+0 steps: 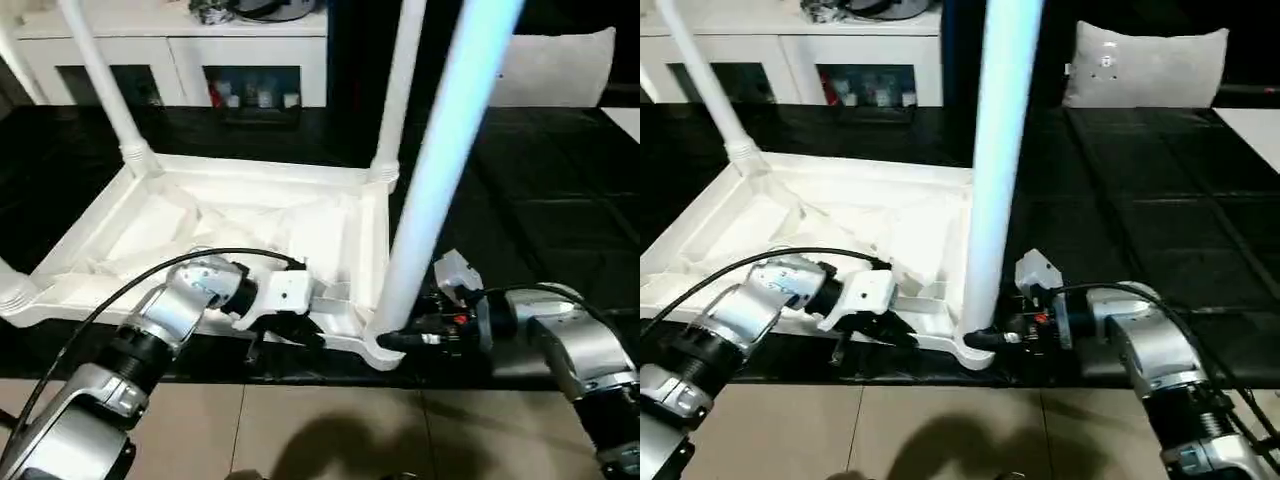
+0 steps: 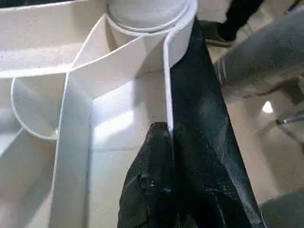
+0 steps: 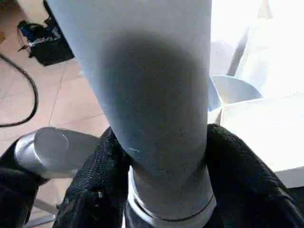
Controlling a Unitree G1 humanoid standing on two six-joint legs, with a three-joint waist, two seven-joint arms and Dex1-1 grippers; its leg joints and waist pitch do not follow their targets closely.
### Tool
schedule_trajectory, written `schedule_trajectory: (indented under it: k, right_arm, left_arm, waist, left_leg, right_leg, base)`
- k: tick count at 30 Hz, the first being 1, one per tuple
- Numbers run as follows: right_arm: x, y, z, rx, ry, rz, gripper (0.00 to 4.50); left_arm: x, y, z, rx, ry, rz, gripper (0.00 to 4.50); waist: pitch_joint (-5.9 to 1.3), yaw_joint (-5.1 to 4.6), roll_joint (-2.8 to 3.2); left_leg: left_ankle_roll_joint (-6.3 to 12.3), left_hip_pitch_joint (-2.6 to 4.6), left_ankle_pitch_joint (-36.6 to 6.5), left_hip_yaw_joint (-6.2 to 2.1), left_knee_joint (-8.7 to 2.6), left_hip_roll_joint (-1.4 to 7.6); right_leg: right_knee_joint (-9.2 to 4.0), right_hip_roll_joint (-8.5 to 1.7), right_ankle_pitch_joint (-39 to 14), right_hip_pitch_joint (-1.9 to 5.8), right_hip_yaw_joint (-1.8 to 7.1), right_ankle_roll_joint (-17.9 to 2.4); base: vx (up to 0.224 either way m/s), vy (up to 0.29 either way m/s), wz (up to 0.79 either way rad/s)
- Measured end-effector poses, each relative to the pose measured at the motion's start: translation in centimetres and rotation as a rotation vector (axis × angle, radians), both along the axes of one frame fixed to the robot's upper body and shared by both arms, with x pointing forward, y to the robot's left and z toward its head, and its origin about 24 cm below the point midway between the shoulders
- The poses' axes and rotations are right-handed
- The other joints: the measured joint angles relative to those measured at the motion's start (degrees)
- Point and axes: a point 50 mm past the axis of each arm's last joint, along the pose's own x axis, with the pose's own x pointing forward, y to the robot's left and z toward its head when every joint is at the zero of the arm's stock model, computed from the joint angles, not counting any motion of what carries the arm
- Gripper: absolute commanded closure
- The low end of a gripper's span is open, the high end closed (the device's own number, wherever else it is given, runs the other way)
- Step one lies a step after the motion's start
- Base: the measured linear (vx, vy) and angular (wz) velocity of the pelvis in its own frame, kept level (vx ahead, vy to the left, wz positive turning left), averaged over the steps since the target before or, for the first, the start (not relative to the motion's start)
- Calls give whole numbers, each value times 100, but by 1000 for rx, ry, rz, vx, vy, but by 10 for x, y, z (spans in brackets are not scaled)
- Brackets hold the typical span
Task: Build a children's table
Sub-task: Rotate leg to tighten
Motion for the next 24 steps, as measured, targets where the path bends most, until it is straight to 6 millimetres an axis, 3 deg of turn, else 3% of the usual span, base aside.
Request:
schedule_trajectory:
  k: [5, 9, 13, 15, 16, 20, 24]
  right_arm:
    - [19, 10, -5, 6, -33, -252, 249]
    - [40, 19, -8, 12, -36, -516, 251]
    - [59, 30, -7, 5, -44, -751, 252]
    - [64, 33, -7, 17, -41, -817, 252]
    - [65, 34, -7, 28, -41, -837, 217]
    - [65, 35, -7, 45, -50, -860, 176]
    - [61, 26, -11, 51, -18, -884, 142]
  left_arm:
    - [9, -1, -3, -14, -10, 210, 450]
    - [16, -17, -6, -63, -18, 403, 450]
    - [22, -38, -7, -104, -41, 552, 450]
    - [23, -45, -7, -122, -48, 592, 450]
    - [23, -47, -7, -129, -51, 604, 450]
    - [24, -48, -6, -122, -75, 605, 450]
    - [21, -54, -6, -117, -102, 529, 450]
  waist:
    - [0, -231, 0]
    - [-1, -460, -12]
    - [-1, -585, -18]
    - [-4, -596, -22]
    - [-4, -584, -23]
    - [-5, -539, -22]
    - [-5, -395, -21]
  left_leg:
    - [-1, 5, 1, -1, 14, -3]
    - [-1, 0, 0, -5, 33, -3]
    - [1, -9, -1, -9, 33, -3]
    - [1, -11, -3, -14, 21, -1]
    - [1, -17, -3, -16, 10, -1]
    - [1, -26, -2, -17, -3, 0]
    - [1, -31, -2, -15, -3, -3]
  right_leg:
    - [-3, 1, 8, 0, 3, -5]
    - [-12, 2, 8, 0, 1, -4]
    - [-13, 4, 8, -4, -2, -5]
    - [-12, 8, 7, -5, -8, -4]
    - [-13, 8, 4, -10, -14, -1]
    - [-13, 9, 1, -23, -14, -3]
    - [-14, 6, 1, -25, -11, -4]
  base:
    - [0, 0, 0]
    - [0, 0, 0]
    - [0, 0, 0]
    - [0, 0, 0]
    - [0, 0, 0]
    - [0, 0, 0]
    - [0, 0, 0]
